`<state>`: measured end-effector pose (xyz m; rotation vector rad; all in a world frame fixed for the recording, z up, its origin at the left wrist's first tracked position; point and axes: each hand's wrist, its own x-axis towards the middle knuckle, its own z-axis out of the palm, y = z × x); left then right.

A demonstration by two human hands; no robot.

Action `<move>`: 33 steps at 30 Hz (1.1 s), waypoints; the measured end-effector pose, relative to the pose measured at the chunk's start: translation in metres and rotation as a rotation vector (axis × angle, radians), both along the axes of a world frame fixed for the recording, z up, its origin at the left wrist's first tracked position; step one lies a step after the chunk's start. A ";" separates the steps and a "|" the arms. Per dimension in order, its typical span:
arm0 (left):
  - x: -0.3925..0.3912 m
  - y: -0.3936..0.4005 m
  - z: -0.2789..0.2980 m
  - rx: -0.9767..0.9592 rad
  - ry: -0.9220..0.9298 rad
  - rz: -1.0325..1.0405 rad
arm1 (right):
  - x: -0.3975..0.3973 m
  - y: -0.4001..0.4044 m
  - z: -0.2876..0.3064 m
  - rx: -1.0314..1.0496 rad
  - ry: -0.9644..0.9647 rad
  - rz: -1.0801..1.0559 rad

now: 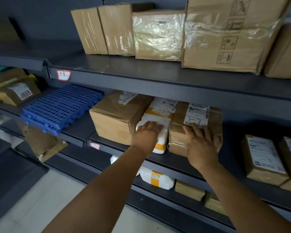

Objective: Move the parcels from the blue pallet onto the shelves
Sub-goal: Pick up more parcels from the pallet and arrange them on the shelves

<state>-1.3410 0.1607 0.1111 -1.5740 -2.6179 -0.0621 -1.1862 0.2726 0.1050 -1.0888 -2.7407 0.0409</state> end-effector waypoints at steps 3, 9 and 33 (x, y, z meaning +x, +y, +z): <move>-0.003 -0.005 -0.002 0.026 -0.001 0.004 | -0.009 -0.006 0.000 -0.006 0.017 0.013; -0.022 -0.015 -0.001 0.023 -0.010 0.026 | -0.026 -0.017 0.001 -0.018 0.061 0.043; -0.077 -0.068 0.002 0.060 -0.065 0.240 | -0.038 -0.036 0.000 -0.061 0.000 -0.015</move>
